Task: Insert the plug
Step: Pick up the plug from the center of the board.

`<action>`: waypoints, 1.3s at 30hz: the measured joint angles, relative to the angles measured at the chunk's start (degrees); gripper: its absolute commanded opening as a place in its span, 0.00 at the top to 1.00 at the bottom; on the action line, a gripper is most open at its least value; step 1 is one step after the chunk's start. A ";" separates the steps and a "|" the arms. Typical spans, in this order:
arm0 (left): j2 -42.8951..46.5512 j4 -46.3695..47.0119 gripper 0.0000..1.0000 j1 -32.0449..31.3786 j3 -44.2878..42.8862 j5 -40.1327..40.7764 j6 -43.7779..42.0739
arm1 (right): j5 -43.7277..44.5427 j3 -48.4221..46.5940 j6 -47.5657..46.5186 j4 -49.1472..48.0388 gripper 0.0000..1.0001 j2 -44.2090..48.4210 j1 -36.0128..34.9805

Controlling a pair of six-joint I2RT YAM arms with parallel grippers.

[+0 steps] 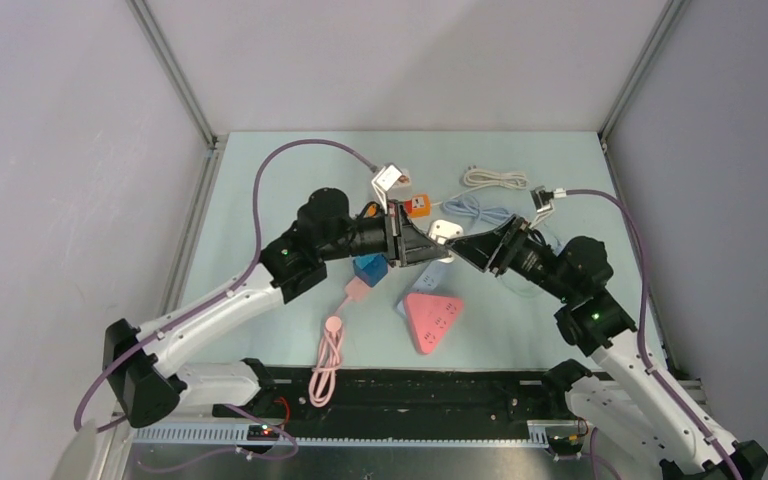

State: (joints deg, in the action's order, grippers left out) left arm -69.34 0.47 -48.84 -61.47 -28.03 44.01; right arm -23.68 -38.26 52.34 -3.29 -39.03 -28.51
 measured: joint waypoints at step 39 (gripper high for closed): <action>5.99 -4.02 0.15 5.33 7.32 7.19 -11.78 | 3.28 -5.07 0.74 19.30 1.00 -9.33 3.52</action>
State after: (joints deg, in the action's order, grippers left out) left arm -63.35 -3.55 -43.51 -54.15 -20.84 32.23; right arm -20.40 -43.33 53.08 16.01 -48.36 -24.99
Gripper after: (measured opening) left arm 0.874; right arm 0.199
